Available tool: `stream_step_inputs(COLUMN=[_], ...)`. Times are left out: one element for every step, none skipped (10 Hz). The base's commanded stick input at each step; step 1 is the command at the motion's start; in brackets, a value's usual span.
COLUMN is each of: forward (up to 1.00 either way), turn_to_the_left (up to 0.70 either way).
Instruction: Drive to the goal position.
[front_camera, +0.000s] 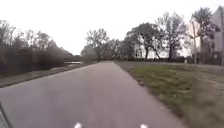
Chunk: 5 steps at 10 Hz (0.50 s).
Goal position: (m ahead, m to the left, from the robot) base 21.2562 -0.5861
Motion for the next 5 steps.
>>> stream_step_inputs(forward=[1.00,1.00,1.00,1.00,1.00], turn_to_the_left=[0.00,0.00,0.00,0.00,0.00])
